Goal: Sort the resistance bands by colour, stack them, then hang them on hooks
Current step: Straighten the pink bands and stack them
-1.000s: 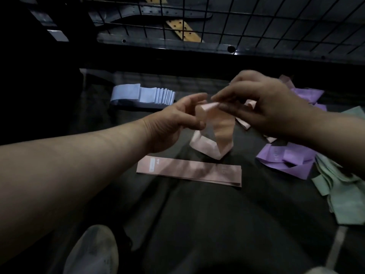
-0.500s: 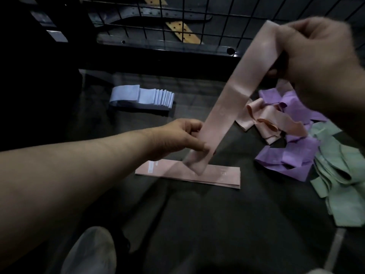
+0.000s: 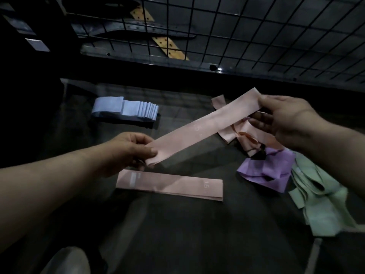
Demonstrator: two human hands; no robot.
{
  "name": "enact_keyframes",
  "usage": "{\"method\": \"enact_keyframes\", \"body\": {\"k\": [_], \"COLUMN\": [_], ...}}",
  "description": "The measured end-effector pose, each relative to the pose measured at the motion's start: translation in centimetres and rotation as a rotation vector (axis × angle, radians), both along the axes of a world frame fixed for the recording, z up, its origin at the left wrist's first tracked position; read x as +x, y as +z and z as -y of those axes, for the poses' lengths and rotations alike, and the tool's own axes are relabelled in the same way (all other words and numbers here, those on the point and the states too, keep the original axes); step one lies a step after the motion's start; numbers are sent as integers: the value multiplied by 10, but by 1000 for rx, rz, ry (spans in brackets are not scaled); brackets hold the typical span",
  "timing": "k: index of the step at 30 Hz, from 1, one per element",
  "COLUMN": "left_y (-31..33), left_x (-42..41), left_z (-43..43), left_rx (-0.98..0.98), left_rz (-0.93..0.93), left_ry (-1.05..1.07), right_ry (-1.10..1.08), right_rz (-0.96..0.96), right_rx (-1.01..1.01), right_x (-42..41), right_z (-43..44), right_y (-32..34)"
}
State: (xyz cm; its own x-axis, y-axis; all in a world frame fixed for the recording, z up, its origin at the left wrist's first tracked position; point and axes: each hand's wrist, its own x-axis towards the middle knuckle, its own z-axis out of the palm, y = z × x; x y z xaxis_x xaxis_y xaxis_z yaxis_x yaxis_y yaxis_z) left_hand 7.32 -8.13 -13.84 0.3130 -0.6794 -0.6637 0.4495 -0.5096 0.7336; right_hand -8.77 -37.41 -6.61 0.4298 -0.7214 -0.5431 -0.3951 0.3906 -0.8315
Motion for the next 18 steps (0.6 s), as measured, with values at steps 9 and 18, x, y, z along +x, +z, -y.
{"method": "enact_keyframes", "body": {"k": [9, 18], "left_y": [8, 14], "left_x": [4, 2], "left_z": [-3, -7], "left_rx": [-22, -41], "left_rz": [-48, -4], "left_ry": [174, 208], "right_ry": [23, 12], "right_rz": [-56, -95], "right_rx": [94, 136], "right_x": [-10, -24], "right_z": [12, 4], "right_y": [-7, -29]}}
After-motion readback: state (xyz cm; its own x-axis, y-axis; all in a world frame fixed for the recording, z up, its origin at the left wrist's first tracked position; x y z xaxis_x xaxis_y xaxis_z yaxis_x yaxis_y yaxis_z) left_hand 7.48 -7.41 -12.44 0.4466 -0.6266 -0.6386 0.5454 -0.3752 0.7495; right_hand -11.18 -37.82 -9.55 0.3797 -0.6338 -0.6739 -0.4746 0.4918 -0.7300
